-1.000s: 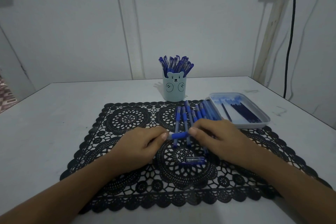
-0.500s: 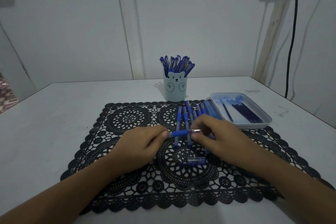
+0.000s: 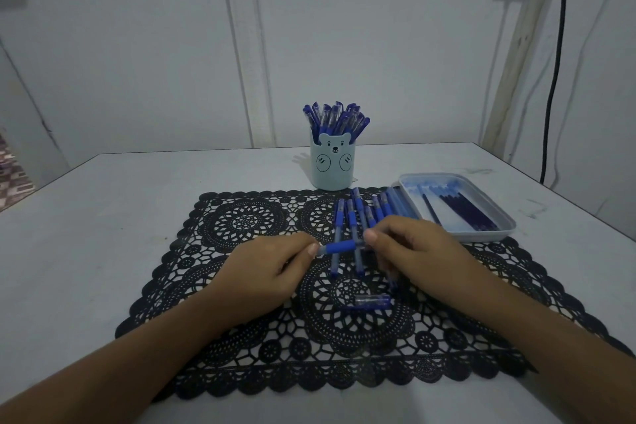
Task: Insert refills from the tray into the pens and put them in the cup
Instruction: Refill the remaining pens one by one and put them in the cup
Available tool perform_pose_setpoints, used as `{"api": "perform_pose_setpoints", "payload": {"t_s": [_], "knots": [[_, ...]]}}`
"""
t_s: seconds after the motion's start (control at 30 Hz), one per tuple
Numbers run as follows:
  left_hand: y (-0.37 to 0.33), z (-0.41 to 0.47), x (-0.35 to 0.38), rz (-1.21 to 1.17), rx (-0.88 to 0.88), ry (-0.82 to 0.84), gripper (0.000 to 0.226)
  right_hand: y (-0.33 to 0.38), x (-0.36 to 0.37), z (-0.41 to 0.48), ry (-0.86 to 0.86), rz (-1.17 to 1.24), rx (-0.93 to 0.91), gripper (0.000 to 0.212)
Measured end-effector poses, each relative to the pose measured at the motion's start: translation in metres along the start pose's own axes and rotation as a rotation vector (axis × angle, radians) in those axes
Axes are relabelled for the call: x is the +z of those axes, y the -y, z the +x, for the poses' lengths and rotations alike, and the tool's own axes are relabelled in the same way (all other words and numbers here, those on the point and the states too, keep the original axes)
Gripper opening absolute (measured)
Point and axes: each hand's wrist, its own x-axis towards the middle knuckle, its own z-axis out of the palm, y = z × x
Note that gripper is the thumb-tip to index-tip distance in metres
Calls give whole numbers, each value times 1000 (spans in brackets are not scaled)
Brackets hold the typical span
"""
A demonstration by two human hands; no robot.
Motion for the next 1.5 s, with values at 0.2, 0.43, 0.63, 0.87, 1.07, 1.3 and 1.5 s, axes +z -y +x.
{"api": "perform_pose_setpoints", "payload": {"t_s": [0.2,0.43,0.63,0.87,1.07,1.3,1.5], "knots": [[0,1,1,11,-94,-22,33,-3,-7,5,-68,176,25,11],[5,6,2,56,-262,-81,28,1,-12,1,93,-107,11,11],[3,4,2,50,-246,-63,22,4,-4,-3,230,-387,-180,16],[6,1,5,136,-88,-54,45,3,0,-3,271,-432,-222,23],[8,2,5,64,-54,-59,47,6,-8,-2,59,-354,-202,27],[5,2,3,30,-9,-54,41,-2,-4,2,-113,-208,-97,16],[5,2,4,-33,-57,-86,21,-2,-10,5,-108,15,-25,10]]}}
